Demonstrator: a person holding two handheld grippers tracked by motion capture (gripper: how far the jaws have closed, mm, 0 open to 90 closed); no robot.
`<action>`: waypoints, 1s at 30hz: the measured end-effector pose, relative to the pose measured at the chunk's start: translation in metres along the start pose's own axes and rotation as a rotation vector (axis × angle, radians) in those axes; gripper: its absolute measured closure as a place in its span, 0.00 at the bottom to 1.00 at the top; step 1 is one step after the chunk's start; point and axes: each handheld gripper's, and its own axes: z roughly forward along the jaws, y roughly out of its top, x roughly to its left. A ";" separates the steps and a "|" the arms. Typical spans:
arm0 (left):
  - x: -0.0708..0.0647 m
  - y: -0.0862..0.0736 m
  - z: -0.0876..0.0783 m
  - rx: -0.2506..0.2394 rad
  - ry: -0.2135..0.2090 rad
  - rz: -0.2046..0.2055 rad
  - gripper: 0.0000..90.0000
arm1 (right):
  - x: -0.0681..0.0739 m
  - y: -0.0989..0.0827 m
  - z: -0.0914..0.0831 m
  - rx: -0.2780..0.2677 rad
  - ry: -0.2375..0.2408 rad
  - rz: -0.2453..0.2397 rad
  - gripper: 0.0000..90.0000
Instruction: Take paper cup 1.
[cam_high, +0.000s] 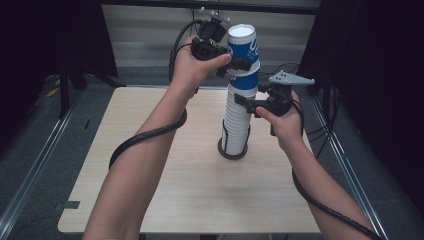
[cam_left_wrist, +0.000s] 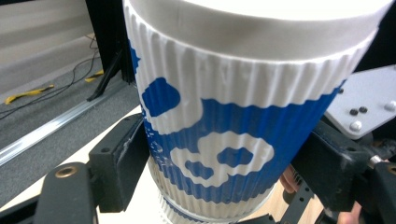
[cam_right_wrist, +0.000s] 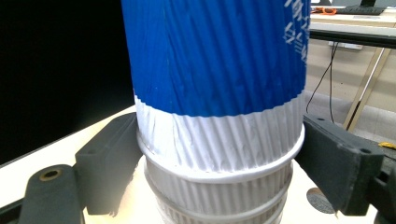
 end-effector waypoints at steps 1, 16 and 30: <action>0.000 0.000 -0.001 0.001 -0.002 -0.001 0.25 | 0.000 0.000 0.000 -0.003 0.000 -0.002 0.18; 0.003 0.004 -0.018 -0.030 0.021 -0.005 0.25 | -0.001 -0.003 0.001 0.000 0.002 0.002 0.17; 0.011 -0.011 -0.041 -0.026 0.033 -0.016 0.25 | -0.002 -0.007 0.000 -0.013 0.021 0.000 0.13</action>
